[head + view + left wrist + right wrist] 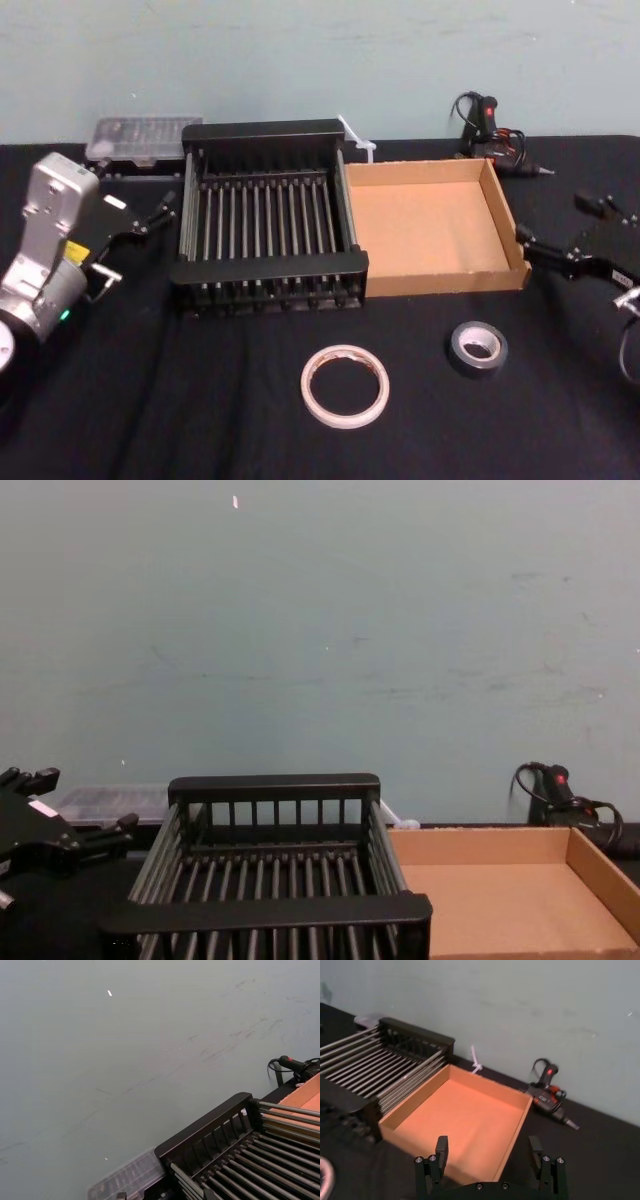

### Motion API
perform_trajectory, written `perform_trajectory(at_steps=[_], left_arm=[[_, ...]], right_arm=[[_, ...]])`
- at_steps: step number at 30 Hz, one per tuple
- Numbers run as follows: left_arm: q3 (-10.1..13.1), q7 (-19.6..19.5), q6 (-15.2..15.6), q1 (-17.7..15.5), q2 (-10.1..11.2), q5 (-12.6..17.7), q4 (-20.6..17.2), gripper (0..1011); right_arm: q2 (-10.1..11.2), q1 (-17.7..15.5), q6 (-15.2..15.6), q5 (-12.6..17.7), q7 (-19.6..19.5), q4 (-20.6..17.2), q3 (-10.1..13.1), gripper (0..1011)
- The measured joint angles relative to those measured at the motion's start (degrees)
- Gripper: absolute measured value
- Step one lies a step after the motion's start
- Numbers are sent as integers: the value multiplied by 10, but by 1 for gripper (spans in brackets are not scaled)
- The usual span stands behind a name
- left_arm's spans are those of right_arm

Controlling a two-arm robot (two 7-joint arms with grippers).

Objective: Pick up the white tape and place it into the black box , Pick up the silver tape and place it into the brown box.

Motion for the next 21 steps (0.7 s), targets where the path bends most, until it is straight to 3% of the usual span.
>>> perform_trajectory(at_steps=[11,21], left_arm=[[0,0,0,0,0,0,0,1001],[0,0,0,0,0,0,0,1001]], right_arm=[[6,-43,54,19,19,-29,19,1003],[-2,-53,83,19,32,-30,18,1002]])
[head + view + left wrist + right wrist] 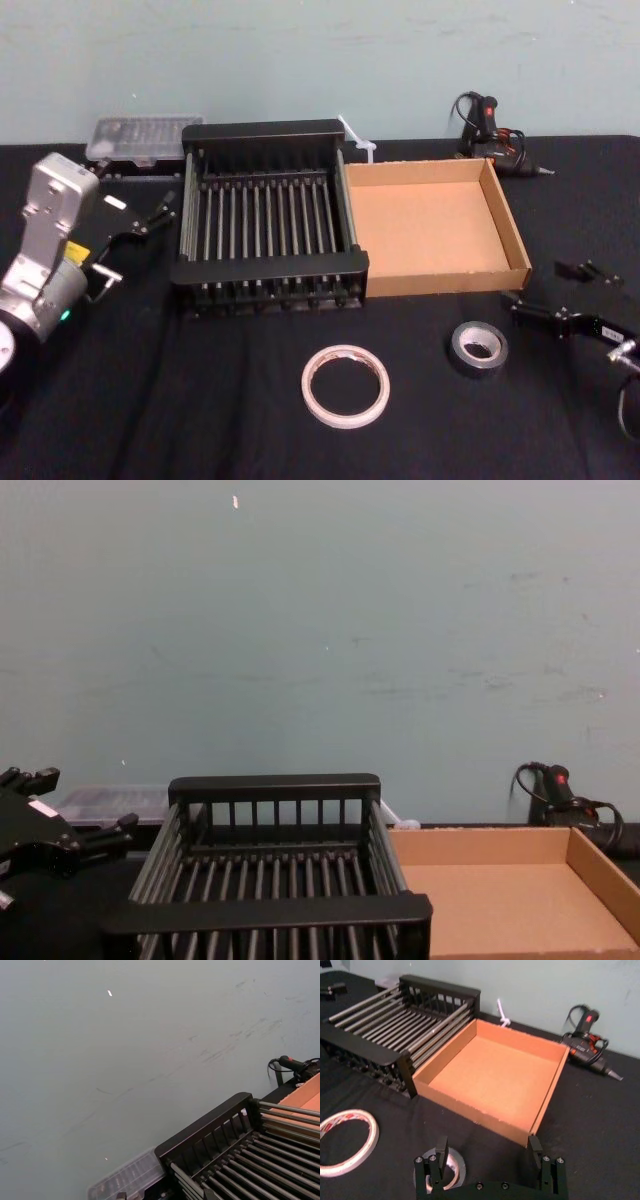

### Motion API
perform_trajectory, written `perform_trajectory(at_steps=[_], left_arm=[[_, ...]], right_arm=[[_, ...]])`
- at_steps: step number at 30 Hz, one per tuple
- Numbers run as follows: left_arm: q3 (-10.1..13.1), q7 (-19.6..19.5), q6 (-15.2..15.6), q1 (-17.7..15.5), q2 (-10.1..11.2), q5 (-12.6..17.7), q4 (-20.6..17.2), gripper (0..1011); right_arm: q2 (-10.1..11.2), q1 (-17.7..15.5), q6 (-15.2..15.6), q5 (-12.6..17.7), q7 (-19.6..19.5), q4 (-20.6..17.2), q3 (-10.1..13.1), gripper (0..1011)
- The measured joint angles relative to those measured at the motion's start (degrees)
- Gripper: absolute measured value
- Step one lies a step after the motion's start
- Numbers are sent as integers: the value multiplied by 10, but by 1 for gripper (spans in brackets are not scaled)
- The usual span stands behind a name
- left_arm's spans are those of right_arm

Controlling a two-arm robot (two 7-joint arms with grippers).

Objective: Pick up the white tape and place it into the black box , Pick up the silver tape and place it into the brown box.

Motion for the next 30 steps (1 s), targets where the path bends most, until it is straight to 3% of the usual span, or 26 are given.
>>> perform_trajectory(at_steps=[13,30], left_arm=[[0,0,0,0,0,0,0,1001],[0,0,0,0,0,0,0,1001]], right_arm=[[-18,13,38,-23,17,21,-21,1002],[-42,34,50,-54,29,51,-40,1002]])
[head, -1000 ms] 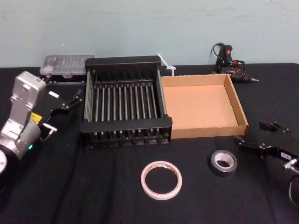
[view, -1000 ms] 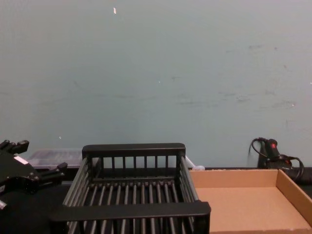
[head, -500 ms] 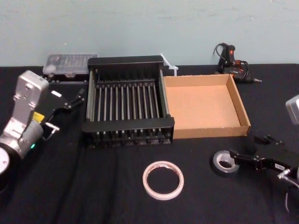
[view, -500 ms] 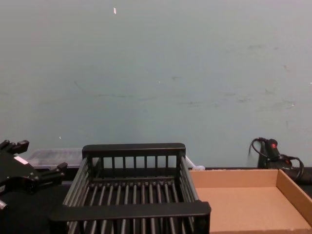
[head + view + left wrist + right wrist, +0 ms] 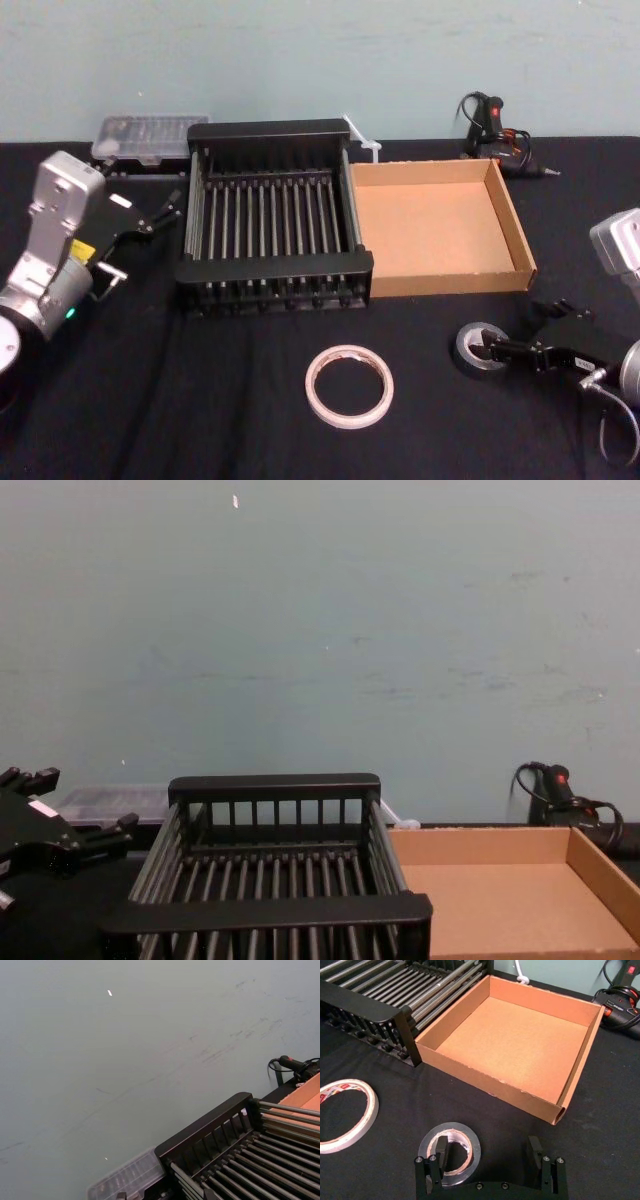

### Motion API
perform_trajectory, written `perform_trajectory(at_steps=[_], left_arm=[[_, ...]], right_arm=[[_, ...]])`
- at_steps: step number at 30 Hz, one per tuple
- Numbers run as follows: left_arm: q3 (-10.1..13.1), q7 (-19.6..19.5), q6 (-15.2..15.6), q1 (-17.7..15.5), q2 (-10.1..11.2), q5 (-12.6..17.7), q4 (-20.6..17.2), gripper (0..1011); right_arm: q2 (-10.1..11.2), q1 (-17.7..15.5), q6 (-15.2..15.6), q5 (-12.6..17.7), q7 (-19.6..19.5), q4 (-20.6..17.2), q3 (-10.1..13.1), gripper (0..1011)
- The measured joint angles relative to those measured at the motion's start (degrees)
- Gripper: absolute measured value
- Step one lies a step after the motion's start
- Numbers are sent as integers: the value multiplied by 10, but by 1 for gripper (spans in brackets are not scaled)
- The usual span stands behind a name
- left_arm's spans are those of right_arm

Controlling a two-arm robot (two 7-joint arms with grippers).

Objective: Pick up the white tape and place it into the black box , Pick up the silver tape and place it into the brown box.

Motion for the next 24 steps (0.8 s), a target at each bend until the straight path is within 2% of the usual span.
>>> perform_trajectory(at_steps=[24], left_arm=[[0,0,0,0,0,0,0,1001]], right_arm=[[-22,18,19,-26,15,27,-8,1002]])
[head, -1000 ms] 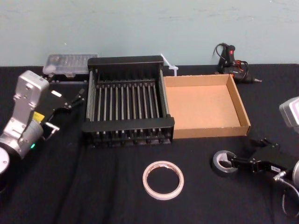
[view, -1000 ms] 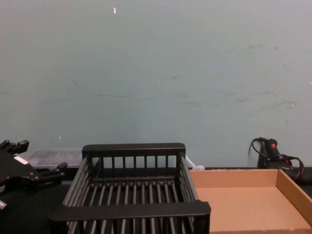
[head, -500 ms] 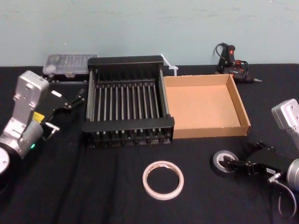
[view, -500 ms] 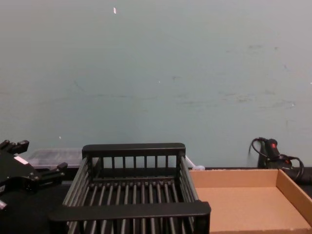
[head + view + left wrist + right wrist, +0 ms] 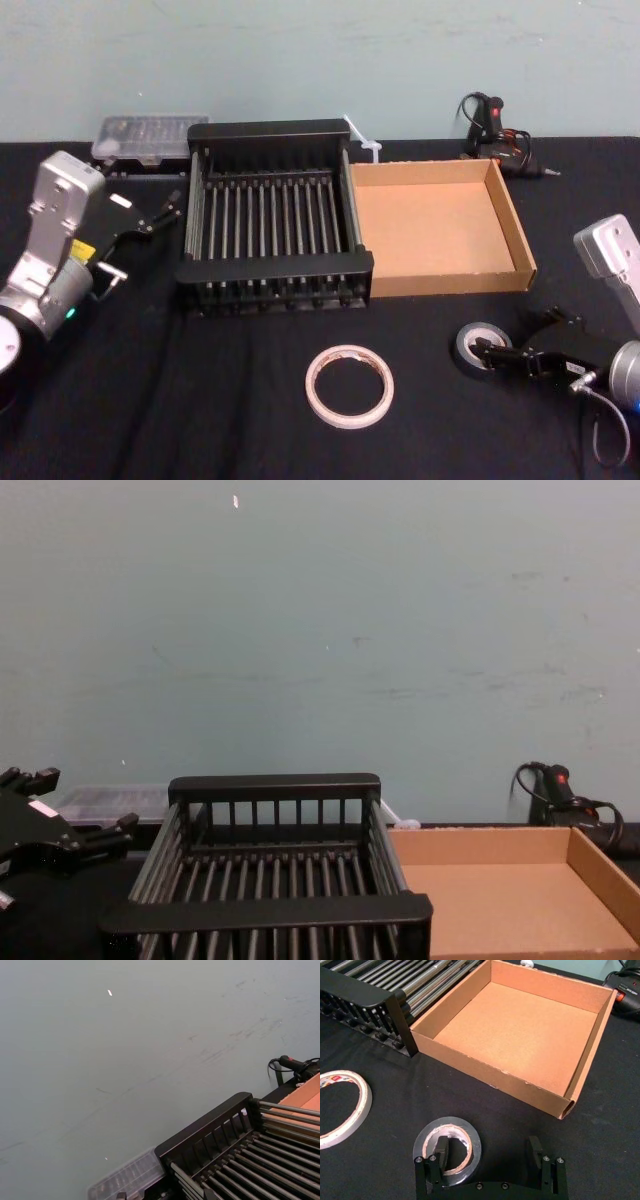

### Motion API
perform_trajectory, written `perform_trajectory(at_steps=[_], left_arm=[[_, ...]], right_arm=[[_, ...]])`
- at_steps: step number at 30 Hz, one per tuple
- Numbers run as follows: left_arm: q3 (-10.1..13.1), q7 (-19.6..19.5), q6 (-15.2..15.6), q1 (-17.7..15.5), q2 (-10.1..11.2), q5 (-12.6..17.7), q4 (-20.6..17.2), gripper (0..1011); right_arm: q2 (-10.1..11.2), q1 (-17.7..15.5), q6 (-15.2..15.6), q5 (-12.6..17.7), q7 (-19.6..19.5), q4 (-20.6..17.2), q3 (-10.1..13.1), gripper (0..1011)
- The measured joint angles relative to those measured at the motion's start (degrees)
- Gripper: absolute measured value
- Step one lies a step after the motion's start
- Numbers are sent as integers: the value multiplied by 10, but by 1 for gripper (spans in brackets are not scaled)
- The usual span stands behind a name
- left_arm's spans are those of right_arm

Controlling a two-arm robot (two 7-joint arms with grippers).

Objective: Pick up the white tape and place it into the black box , Pick up the silver tape and place it into the brown box.

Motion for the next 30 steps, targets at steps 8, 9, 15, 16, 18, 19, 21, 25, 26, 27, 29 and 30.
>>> perform_trajectory(at_steps=[8,9,15,16,18,19,21,25,26,27,29,30], left_arm=[[0,0,0,0,0,0,0,1001],[0,0,0,0,0,0,0,1001],[0,0,0,0,0,0,0,1001],[0,0,0,0,0,0,0,1001],[0,0,0,0,0,0,0,1001],[0,0,0,0,0,0,0,1001],[0,0,0,0,0,0,0,1001],[0,0,0,0,0,0,0,1001],[0,0,0,0,0,0,0,1001],[0,0,0,0,0,0,0,1001],[0,0,0,0,0,0,0,1001],[0,0,0,0,0,0,0,1001]], right_arm=[[-3,1,2,-1,4,3,1,1003],[-3,1,2,-1,4,3,1,1002],[-3,1,2,-1,4,3,1,1002],[-3,1,2,-1,4,3,1,1003],[-3,1,2,-1,4,3,1,1003],[-3,1,2,-1,4,3,1,1002],[-2,1,2,-1,3,3,1,1002],[-2,1,2,-1,3,3,1,961],[-2,1,2,-1,3,3,1,942],[-2,1,2,-1,3,3,1,924],[-2,1,2,-1,3,3,1,881],[-2,1,2,-1,3,3,1,848]])
